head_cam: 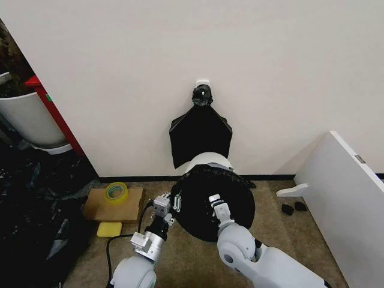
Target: Place the garbage bag over the trash bin.
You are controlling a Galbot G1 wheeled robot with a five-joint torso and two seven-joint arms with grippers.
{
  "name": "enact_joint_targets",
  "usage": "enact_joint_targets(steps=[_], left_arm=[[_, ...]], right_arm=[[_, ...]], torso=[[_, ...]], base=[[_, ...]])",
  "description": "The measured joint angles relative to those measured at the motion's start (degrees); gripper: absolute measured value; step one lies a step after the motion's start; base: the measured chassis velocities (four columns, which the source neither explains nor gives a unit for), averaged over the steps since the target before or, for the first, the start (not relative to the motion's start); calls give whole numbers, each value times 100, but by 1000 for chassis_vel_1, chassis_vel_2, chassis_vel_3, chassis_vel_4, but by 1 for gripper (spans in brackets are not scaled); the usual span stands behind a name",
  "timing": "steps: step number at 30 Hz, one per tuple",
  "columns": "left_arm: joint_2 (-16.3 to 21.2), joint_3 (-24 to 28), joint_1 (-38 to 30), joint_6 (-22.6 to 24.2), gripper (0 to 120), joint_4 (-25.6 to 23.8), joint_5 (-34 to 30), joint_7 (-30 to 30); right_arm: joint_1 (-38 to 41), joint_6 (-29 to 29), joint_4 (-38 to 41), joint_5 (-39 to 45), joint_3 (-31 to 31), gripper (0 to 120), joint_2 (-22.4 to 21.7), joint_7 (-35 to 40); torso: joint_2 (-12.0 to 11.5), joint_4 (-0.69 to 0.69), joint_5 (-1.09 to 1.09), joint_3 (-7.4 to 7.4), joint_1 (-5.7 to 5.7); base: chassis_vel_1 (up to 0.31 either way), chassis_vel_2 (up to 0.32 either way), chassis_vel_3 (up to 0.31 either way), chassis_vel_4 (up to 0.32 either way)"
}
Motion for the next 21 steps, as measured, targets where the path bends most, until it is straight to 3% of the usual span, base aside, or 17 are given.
enact_joint_targets(steps=[10,12,14,18,21], left_arm=[[10,-140,-106,123,0,140,-114,-170],[33,-146,-128,285,0,139,-202,-303],[67,-161,-201,571,0,112,-306,-494],[78,-191,-246,708,0,112,-402,-612],[74,-260,-318,914,0,161,-684,-778]], right_arm=[[-184,625,359,-460,48,1,-230,-500],[-318,648,605,-511,64,8,-364,-593],[-595,817,1059,-681,44,23,-609,-785],[-765,956,1322,-807,22,30,-702,-912],[-1108,1335,1763,-1186,-56,48,-792,-1219]], torso=[[0,1,0,0,0],[0,1,1,0,0],[0,-1,0,0,0],[0,0,-1,0,0],[0,1,-1,0,0]], base=[[0,0,0,0],[0,0,0,0],[0,0,0,0],[0,0,0,0],[0,0,0,0]])
